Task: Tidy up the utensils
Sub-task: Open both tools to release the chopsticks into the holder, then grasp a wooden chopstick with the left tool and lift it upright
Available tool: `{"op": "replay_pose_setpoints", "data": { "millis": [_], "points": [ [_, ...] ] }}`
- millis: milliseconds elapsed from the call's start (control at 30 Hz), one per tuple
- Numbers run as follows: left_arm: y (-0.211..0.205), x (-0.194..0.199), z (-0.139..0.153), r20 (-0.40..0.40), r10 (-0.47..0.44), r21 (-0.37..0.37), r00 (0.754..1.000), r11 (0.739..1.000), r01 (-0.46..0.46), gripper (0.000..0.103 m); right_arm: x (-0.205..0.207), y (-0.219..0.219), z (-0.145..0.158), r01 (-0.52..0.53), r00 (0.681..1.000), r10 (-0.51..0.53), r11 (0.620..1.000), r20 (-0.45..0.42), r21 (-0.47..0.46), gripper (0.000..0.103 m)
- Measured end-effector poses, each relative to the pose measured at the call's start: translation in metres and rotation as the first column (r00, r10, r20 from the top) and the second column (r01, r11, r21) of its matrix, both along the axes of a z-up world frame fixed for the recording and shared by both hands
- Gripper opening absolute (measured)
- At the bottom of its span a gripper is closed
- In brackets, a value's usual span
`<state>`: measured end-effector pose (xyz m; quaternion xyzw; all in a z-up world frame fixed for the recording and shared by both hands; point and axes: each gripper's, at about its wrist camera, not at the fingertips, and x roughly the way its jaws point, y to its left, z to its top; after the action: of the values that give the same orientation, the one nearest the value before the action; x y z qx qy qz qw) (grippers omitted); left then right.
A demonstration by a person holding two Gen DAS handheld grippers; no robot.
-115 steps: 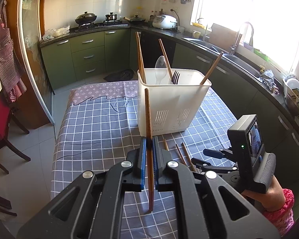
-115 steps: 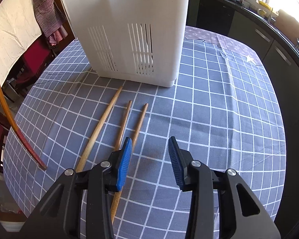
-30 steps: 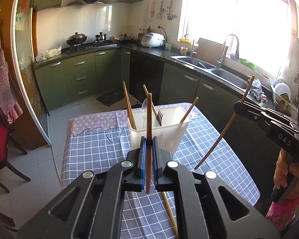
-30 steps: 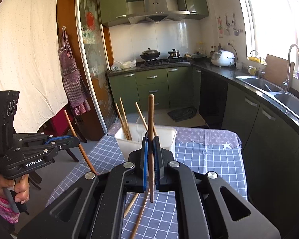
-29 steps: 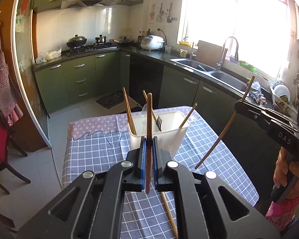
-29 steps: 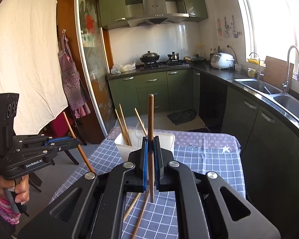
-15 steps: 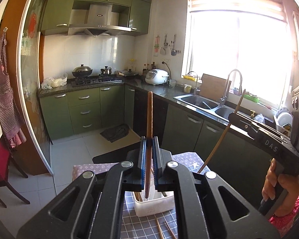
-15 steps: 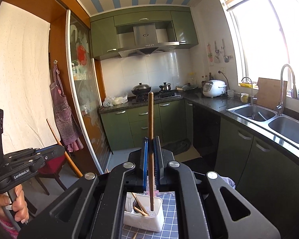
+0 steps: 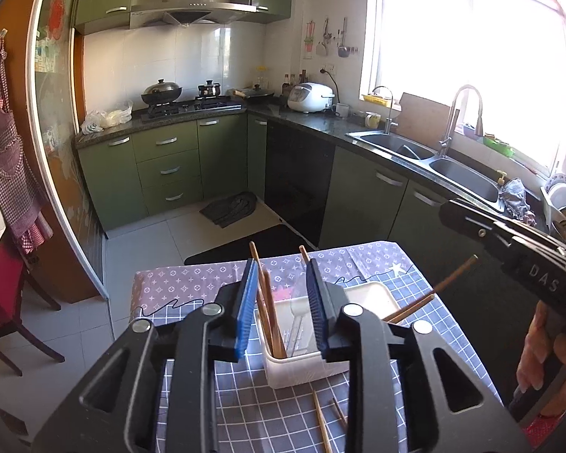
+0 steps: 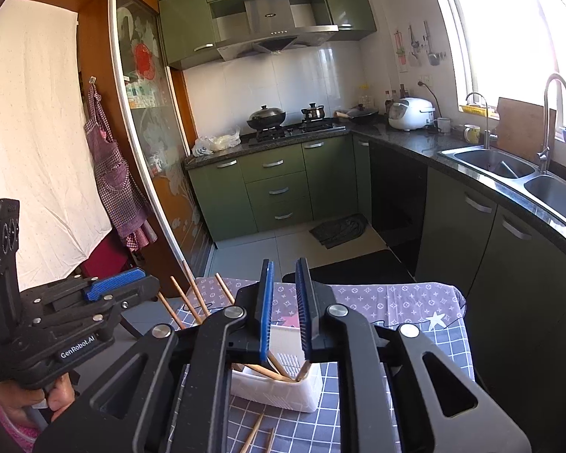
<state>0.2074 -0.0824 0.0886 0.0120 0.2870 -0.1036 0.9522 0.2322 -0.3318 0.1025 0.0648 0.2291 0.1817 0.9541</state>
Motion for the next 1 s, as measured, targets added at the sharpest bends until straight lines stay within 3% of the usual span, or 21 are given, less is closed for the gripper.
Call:
{"op": "replay_pose_setpoints", "data": {
  "millis": [133,233,300,400,467,567,700,867,1000],
  "points": [
    [0.005,-0.02,0.011,0.017,-0.003,-0.009,1.0,1.0,0.003,0.026,-0.038,-0.012,0.015,-0.01,0.998,0.008,1.0,0.06,0.025,0.014],
    [0.008,-0.038,0.011,-0.008,-0.011,-0.001,1.0,1.0,0.011,0.026,-0.069,-0.022,0.017,-0.005,0.997,0.003,1.0,0.081,0.023,0.021],
    [0.009,-0.049,0.004,-0.047,-0.011,0.009,0.999,1.0,0.012,0.026,-0.087,-0.03,0.008,0.001,0.998,-0.002,1.0,0.057,0.013,0.023],
    [0.008,-0.062,-0.024,-0.147,-0.024,0.019,0.989,0.999,0.027,0.027,-0.106,-0.04,-0.026,0.014,1.0,-0.014,1.0,-0.009,-0.015,0.035],
    [0.006,-0.067,-0.054,-0.243,-0.041,0.007,0.969,0.999,0.044,0.027,-0.113,-0.046,-0.058,0.035,0.997,-0.038,0.998,-0.071,-0.052,0.038],
    [-0.001,-0.065,-0.102,-0.389,-0.068,-0.015,0.919,0.998,0.068,0.026,-0.112,-0.047,-0.11,0.061,0.979,-0.082,0.991,-0.184,-0.119,0.039],
    [-0.018,-0.055,-0.15,-0.499,-0.06,0.001,0.865,0.998,0.07,0.027,-0.108,-0.043,-0.168,0.057,0.949,-0.106,0.984,-0.298,-0.171,0.039],
    [-0.036,-0.033,-0.183,-0.578,-0.027,0.014,0.816,0.999,0.043,0.026,-0.106,-0.045,-0.201,0.043,0.927,-0.096,0.988,-0.364,-0.15,0.039],
    [-0.046,-0.022,-0.199,-0.615,-0.013,0.027,0.788,0.999,0.037,0.026,-0.103,-0.048,-0.206,0.044,0.921,-0.094,0.989,-0.378,-0.139,0.039]
  ]
}}
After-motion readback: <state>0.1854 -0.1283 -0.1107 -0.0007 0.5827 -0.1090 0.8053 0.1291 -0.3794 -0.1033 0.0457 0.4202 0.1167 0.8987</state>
